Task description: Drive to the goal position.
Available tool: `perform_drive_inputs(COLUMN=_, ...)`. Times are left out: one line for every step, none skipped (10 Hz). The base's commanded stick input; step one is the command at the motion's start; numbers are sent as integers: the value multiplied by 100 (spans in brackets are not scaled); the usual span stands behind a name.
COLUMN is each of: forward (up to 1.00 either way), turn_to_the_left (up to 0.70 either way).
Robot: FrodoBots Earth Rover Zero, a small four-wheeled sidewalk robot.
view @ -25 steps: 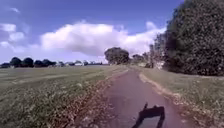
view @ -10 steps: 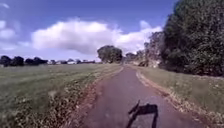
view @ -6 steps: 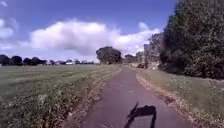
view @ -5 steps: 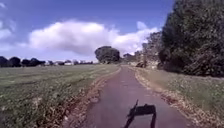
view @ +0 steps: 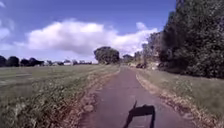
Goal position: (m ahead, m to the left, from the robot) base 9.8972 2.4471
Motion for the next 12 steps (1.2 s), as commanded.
perform_drive_inputs(forward=70, turn_to_the_left=-8)
perform_drive_inputs(forward=70, turn_to_the_left=-12)
perform_drive_inputs(forward=70, turn_to_the_left=-13)
perform_drive_inputs(forward=70, turn_to_the_left=-14)
perform_drive_inputs(forward=70, turn_to_the_left=-14)
perform_drive_inputs(forward=70, turn_to_the_left=-14)
perform_drive_inputs(forward=70, turn_to_the_left=-14)
perform_drive_inputs(forward=70, turn_to_the_left=-14)
perform_drive_inputs(forward=70, turn_to_the_left=-14)
perform_drive_inputs(forward=70, turn_to_the_left=-14)
perform_drive_inputs(forward=70, turn_to_the_left=-14)
perform_drive_inputs(forward=70, turn_to_the_left=-14)
